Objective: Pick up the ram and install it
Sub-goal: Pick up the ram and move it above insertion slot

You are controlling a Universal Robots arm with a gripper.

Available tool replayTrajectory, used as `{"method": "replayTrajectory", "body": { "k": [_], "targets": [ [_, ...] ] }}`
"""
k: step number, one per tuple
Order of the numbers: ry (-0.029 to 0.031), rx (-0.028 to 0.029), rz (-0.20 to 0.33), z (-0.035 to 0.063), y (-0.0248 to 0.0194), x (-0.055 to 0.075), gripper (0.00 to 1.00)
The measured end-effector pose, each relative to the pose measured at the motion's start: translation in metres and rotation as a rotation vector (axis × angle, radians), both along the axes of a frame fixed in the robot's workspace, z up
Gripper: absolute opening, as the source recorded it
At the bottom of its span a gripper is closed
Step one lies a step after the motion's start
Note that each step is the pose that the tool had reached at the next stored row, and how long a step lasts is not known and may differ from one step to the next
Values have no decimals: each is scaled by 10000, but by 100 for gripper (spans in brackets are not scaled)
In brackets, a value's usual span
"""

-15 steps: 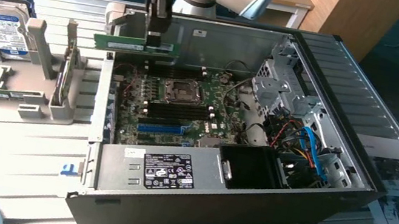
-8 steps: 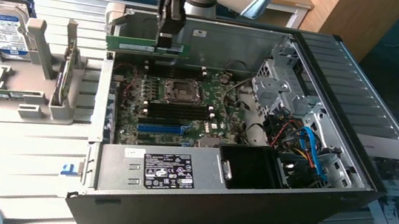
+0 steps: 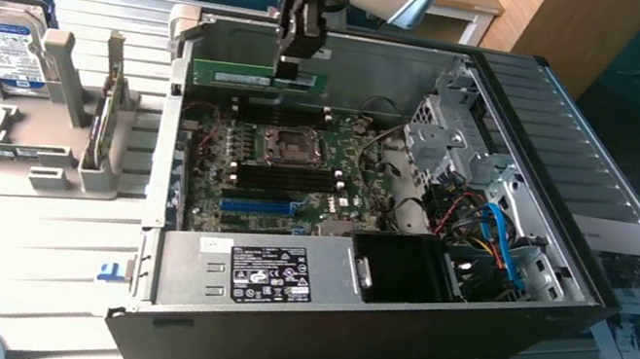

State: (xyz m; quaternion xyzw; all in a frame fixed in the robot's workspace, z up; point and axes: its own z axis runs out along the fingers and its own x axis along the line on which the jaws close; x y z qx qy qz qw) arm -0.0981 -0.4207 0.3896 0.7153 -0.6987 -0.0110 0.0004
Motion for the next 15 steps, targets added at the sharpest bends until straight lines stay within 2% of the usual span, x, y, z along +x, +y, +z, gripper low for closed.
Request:
{"method": "replayTrajectory", "body": {
  "k": [7, 12, 15],
  "targets": [
    [0, -1, 0, 0, 0, 183, 12],
    [0, -1, -3, 0, 0, 191, 12],
    [0, 0, -209, 0, 0, 194, 12]
  ]
}}
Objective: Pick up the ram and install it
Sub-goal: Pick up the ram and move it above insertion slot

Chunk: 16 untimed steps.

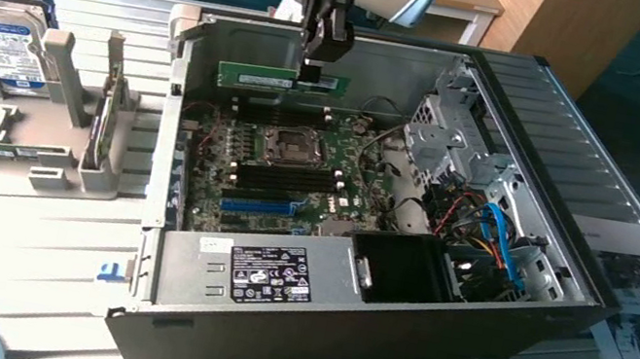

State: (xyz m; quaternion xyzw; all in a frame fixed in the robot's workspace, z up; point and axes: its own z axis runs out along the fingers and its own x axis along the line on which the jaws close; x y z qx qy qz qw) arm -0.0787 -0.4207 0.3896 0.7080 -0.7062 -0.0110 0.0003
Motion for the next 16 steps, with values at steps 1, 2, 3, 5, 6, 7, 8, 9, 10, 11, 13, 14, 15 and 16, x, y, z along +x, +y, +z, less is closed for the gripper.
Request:
{"method": "replayTrajectory", "body": {
  "k": [1, 2, 3, 5, 6, 7, 8, 9, 10, 11, 13, 14, 15, 16],
  "targets": [
    [0, 0, -65, 0, 0, 1, 12],
    [0, 0, -86, 0, 0, 1, 12],
    [0, 0, -86, 0, 0, 1, 12],
    [0, 0, -86, 0, 0, 1, 12],
    [0, -1, -86, 1, 0, 5, 12],
    [2, -3, -85, 1, 0, 16, 12],
    [1, -1, -85, 1, 1, 32, 12],
    [0, -1, -86, 1, 0, 48, 12],
    [0, 0, -85, 0, 0, 64, 12],
    [1, -1, -87, 0, 0, 79, 12],
    [0, -1, -87, 0, 0, 119, 12],
    [1, -1, -87, 0, 0, 138, 12],
    [1, -1, -86, 1, 0, 158, 12],
    [0, -1, -86, 0, 0, 176, 12]
  ]
}}
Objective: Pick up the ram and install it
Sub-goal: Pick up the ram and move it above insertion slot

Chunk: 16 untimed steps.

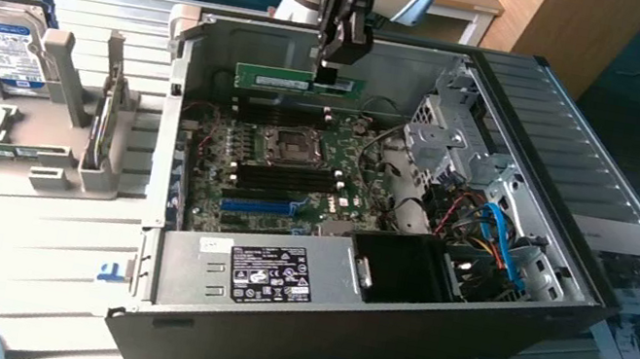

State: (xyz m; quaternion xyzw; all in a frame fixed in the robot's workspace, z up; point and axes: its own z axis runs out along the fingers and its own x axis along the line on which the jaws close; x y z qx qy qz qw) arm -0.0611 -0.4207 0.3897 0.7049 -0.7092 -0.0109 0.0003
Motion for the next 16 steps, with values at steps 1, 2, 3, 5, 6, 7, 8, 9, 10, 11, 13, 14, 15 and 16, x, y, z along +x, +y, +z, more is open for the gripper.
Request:
{"method": "replayTrajectory", "body": {
  "k": [1, 2, 3, 5, 6, 7, 8, 9, 10, 11, 13, 14, 15, 16],
  "targets": [
    [0, 1, 0, 0, 0, 12, 12],
    [1, 0, 0, 0, 0, 14, 12],
    [0, 1, -1, 0, 0, 14, 12],
    [0, 0, -1, 0, 0, 14, 12],
    [0, 2, -1, -1, 0, 14, 12],
    [0, 2, -1, -2, 0, 15, 12],
    [-1, 3, -1, -5, 1, 15, 12],
    [0, 5, -1, -9, 1, 15, 12],
    [0, 5, -1, -14, 0, 14, 12],
    [0, 5, -1, -20, 0, 14, 12],
    [-1, 7, -1, -38, 0, 14, 12],
    [0, 9, -1, -51, 0, 14, 12],
    [0, 10, -1, -63, 0, 14, 12],
    [-2, 13, -1, -75, 0, 14, 12]
  ]
}}
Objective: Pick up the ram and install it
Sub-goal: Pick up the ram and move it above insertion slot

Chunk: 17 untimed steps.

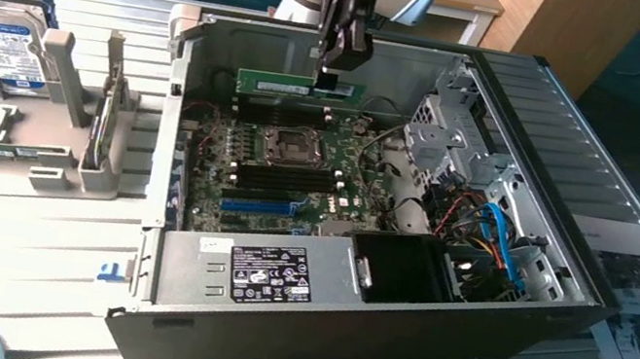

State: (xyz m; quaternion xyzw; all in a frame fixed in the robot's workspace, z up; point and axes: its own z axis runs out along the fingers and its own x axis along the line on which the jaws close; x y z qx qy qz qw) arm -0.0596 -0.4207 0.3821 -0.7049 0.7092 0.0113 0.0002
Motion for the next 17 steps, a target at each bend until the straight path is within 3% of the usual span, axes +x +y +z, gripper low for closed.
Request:
{"method": "replayTrajectory", "body": {
  "k": [17],
  "targets": [
    [-4, 10, 1, -122, 0, 0, 12]
  ]
}}
